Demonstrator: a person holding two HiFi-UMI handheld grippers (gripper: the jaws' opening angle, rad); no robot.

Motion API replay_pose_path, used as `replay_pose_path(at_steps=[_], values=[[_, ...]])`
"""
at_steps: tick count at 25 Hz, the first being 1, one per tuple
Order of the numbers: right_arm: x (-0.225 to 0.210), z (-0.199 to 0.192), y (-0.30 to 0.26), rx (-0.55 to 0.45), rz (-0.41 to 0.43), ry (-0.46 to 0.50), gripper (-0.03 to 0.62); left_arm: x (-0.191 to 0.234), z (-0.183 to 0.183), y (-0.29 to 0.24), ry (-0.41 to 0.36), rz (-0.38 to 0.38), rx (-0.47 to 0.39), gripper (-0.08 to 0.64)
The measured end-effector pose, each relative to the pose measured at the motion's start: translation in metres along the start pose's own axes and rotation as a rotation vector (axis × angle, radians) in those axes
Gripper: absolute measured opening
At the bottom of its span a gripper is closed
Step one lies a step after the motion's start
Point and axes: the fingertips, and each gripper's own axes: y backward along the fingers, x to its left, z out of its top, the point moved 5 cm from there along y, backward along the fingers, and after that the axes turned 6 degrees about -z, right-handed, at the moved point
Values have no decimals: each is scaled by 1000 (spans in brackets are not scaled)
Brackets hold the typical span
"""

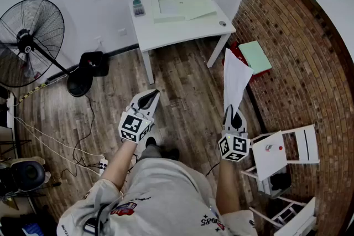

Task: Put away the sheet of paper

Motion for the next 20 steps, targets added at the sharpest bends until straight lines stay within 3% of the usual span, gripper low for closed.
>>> replay_pose_path(at_steps=[20], values=[[-40, -2, -15, -6, 16, -5, -3, -14, 0, -33, 29, 17, -3, 28]])
